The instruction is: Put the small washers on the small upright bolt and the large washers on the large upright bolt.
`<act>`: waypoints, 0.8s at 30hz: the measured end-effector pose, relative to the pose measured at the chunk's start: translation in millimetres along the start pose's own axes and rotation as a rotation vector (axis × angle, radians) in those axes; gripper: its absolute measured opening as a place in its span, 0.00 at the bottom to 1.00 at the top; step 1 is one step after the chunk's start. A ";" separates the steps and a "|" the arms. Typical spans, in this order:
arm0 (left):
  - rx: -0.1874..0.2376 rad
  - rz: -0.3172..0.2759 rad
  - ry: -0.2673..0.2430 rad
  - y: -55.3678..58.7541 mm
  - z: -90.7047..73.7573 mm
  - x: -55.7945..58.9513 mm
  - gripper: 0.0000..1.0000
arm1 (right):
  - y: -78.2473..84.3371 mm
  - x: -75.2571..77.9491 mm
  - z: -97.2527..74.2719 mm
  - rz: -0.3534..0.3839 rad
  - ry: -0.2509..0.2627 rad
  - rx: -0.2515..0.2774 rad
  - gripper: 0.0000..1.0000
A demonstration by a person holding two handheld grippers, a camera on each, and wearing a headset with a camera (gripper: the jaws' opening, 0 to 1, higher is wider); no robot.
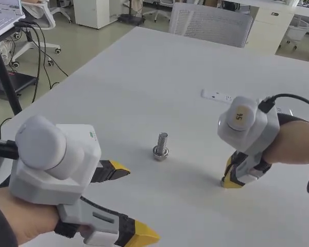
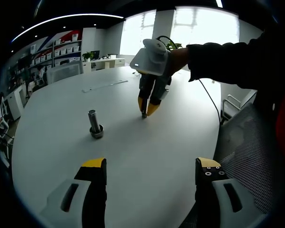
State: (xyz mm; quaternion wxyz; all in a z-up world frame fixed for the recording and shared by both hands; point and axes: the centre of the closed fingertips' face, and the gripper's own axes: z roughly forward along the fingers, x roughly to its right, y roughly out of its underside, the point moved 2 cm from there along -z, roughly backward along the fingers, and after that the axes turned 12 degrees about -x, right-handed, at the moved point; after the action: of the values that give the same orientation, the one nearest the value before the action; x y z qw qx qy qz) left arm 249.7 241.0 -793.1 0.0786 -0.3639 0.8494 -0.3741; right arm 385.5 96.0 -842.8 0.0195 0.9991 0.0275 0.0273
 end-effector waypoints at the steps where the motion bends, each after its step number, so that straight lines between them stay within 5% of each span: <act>1: 0.000 0.000 0.000 -0.1 -0.2 -0.2 0.76 | 0.1 0.1 0.1 0.000 0.001 0.000 0.18; 24: 0.000 0.007 0.001 -3.1 -0.3 -1.4 0.76 | 1.6 2.7 -5.7 0.050 0.013 0.049 0.43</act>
State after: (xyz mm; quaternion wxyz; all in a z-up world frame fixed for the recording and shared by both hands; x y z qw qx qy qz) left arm 252.4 240.7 -791.0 0.0796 -0.3609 0.8507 -0.3739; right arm 387.9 94.7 -837.0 -0.0060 0.9994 0.0032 0.0334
